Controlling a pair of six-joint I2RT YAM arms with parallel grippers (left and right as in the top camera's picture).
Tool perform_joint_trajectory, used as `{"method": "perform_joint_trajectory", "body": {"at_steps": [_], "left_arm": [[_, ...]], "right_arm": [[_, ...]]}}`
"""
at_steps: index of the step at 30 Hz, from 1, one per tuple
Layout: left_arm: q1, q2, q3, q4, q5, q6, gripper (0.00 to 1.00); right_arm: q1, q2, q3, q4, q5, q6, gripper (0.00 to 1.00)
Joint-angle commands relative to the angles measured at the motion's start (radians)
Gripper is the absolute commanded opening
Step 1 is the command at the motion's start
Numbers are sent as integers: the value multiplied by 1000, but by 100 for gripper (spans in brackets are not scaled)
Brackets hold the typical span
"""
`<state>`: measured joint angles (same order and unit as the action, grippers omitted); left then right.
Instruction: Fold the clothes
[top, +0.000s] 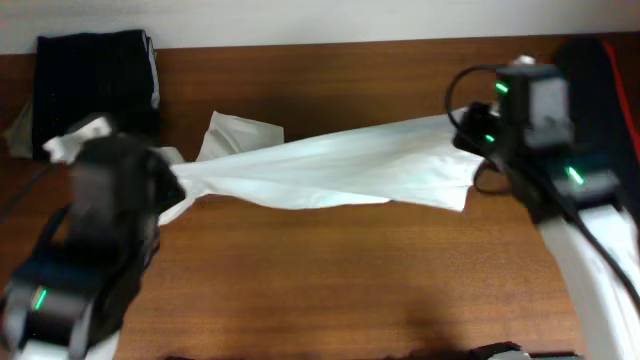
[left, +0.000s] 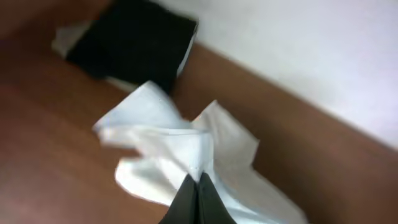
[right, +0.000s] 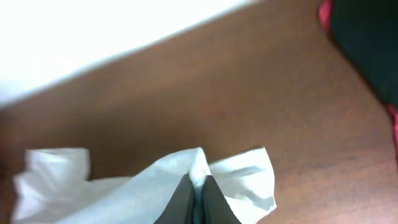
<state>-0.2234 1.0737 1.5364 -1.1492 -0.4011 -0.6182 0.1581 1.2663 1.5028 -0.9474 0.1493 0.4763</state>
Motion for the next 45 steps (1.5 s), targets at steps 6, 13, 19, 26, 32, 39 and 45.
{"method": "perform_joint_trajectory", "body": {"at_steps": [6,13,19,26,32,39,45], "left_arm": [[1,-182,330,5,13,169,1],[1,-114,422,44,-8,232,1],[4,216,422,43,-166,257,1],[110,888,422,348,-232,257,9],[169,1185,422,393,-232,310,99],[140,1018,446,26,-15,309,99],[155,1066,441,-176,93,309,1]], "right_arm": [[4,-373,33,-7,43,6,4],[4,-369,160,-26,78,-7,4],[3,-149,160,-40,171,-3,4],[-3,422,160,173,253,4,4],[-130,661,160,192,213,4,78],[-250,560,201,-31,-200,-20,98],[-211,594,151,-169,-247,-67,55]]}}
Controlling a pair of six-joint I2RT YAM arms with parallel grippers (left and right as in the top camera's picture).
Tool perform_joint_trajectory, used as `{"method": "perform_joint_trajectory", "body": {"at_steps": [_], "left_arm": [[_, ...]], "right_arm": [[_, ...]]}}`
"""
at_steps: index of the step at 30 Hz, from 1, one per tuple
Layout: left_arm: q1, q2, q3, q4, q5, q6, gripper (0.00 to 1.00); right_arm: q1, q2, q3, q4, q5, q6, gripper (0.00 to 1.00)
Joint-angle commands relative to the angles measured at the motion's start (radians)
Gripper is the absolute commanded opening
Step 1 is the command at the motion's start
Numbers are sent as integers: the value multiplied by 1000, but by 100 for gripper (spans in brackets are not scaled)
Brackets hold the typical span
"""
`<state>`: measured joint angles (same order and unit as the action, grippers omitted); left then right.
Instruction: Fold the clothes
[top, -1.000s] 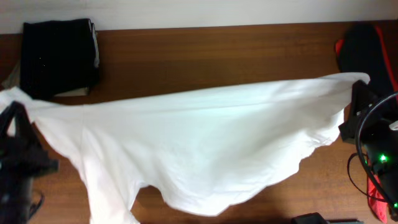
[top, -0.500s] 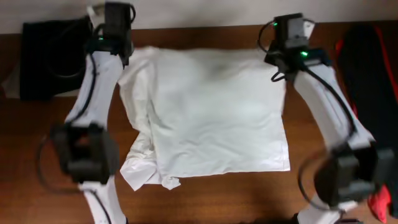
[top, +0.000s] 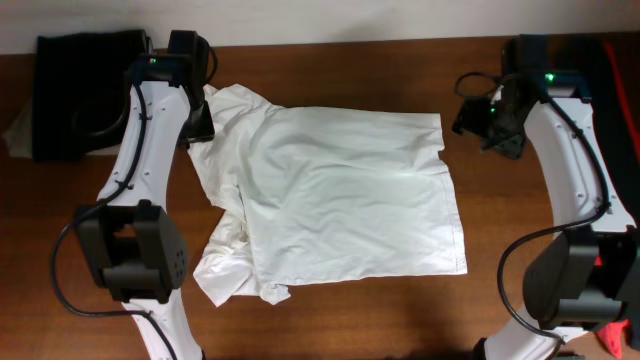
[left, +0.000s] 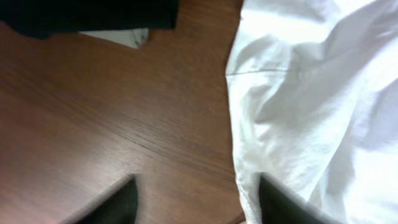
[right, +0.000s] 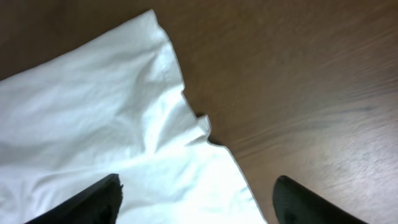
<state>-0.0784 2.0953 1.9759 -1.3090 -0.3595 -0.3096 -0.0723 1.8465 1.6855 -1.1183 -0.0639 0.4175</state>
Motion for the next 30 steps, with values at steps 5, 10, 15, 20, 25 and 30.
{"method": "perform_joint_trajectory", "body": {"at_steps": [5,10,15,20,25,30], "left_arm": [[19,95,2,-13,96,1,1],[30,184,2,16,176,2,1],[36,290,2,81,248,8,1],[37,355,2,127,251,13,1],[84,401,2,111,211,13,1],[199,401,4,75,72,12,1]], "right_arm": [[58,15,-241,194,-50,32,29],[72,17,-363,282,-101,42,19],[73,39,-459,371,-102,44,21],[73,85,-459,377,-98,44,21],[71,127,-459,381,-63,44,21],[51,154,-457,375,-28,84,7]]}}
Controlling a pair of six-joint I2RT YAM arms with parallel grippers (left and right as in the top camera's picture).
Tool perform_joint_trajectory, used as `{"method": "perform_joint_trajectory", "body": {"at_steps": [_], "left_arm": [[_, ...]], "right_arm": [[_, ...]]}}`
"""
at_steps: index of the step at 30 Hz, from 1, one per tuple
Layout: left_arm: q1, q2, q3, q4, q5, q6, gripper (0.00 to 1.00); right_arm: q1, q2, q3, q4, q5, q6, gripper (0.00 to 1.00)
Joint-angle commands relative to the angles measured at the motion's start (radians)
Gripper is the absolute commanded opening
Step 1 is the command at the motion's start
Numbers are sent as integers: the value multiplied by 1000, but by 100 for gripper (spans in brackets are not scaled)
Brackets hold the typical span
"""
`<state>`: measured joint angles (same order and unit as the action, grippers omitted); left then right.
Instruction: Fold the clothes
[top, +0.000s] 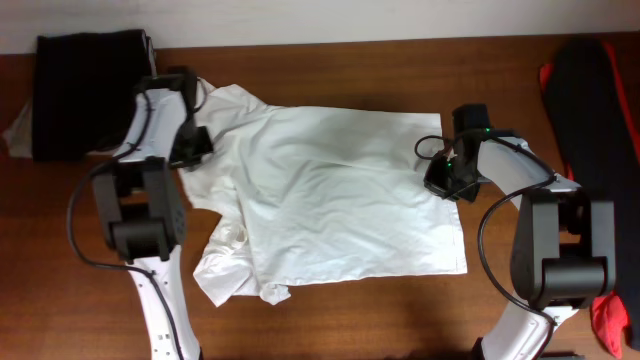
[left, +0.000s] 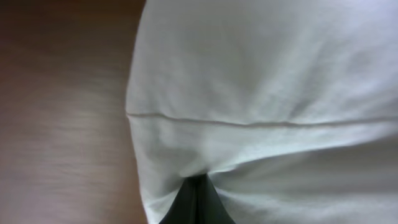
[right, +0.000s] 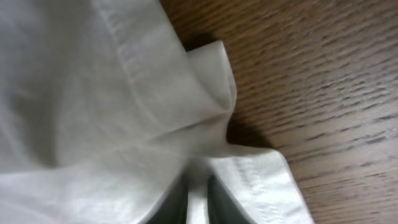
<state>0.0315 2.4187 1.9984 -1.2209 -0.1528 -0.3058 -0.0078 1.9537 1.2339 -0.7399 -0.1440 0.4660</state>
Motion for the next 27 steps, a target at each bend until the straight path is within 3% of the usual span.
{"method": "perform_joint_trajectory", "body": {"at_steps": [1,6,11,12,13,14,15,17,19,20,22,27], "left_arm": [[111,77,-12,-14,-144,8,1],[143,77,144,-71,-174,8,1],[88,77,480,-203,-173,8,1],[64,77,584,-241,-162,8,17],[51,77,629,-256,-140,9,20],[27,77,686,-265,-86,9,53],[-2,77,710,-254,-20,9,82],[-40,84,699,-254,16,8,97],[-71,90,668,-252,18,8,99],[-86,94,642,-251,18,8,99],[-115,97,576,-250,18,8,99],[-130,97,509,-256,18,8,99]], "right_arm": [[-20,47,-5,-12,80,41,5],[-58,46,76,-123,216,68,4],[-79,44,364,-342,262,71,4],[-77,44,413,-371,254,69,4],[-76,43,444,-380,234,51,4],[-73,43,507,-365,99,-65,8],[-66,43,533,-317,-41,-142,21],[-37,50,534,-208,-122,-174,32],[-1,69,534,-132,-118,-191,36],[25,93,534,-89,-108,-200,31],[80,163,534,13,-101,-200,4],[113,269,534,145,-77,-132,4]]}}
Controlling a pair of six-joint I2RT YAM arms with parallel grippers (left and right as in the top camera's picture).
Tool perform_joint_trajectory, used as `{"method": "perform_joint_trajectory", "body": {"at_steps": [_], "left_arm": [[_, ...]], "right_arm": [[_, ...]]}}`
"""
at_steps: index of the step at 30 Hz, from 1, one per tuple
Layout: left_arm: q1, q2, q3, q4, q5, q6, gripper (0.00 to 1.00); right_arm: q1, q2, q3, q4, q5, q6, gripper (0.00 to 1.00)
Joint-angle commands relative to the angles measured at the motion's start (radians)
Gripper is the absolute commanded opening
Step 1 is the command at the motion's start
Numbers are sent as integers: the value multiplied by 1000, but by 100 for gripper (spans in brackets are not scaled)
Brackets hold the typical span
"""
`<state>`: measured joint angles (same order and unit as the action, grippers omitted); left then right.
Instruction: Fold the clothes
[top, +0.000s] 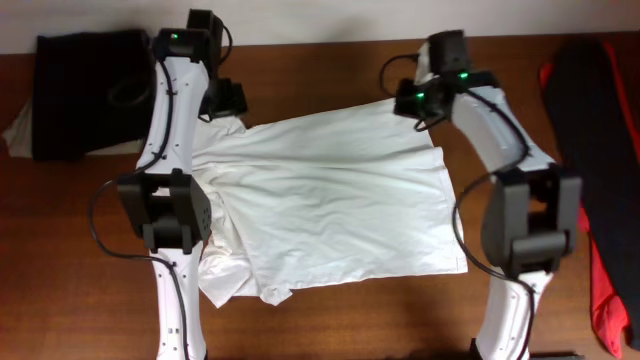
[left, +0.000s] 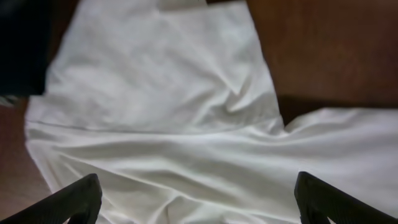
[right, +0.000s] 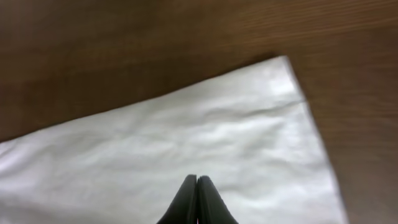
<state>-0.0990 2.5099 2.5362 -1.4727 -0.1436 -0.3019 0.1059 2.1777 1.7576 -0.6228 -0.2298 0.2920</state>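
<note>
A white shirt (top: 340, 190) lies spread across the brown table (top: 330, 320), its sleeves bunched at the left (top: 225, 260). At the shirt's back left corner my left gripper (top: 228, 100) hovers open; its fingers stand wide apart over creased white cloth (left: 155, 118) in the left wrist view, left gripper (left: 199, 190). My right gripper (top: 412, 100) is at the back right corner. Its fingers are pressed together, right gripper (right: 197, 183), on the shirt (right: 186, 137), which stretches away smooth to a corner.
A folded black garment (top: 90, 90) lies at the back left, partly showing in the left wrist view (left: 22, 43). A black and red garment (top: 600, 150) lies along the right edge. A pale wall (top: 320, 20) borders the table's back.
My left gripper has let go of the shirt's left edge and now stands open, farther back. My right gripper, still shut, is farther back and left, and the shirt's right corner came with it.
First both grippers held the shirt stretched in the air between them. Then it lay spread on the table with both grippers open at its back corners. After that both were shut on its side edges. Now only the right one holds cloth.
</note>
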Motion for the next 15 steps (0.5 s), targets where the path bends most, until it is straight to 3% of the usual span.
{"method": "perform_joint_trajectory", "body": {"at_steps": [1,8,15], "left_arm": [[1,5,-34,-4,9,5,99],[3,11,-35,17,9,5,99],[-4,11,-35,16,9,5,99]], "right_arm": [[0,62,11,37,9,50,4],[-1,173,11,64,61,57,4],[-7,194,11,67,303,50,4]]}}
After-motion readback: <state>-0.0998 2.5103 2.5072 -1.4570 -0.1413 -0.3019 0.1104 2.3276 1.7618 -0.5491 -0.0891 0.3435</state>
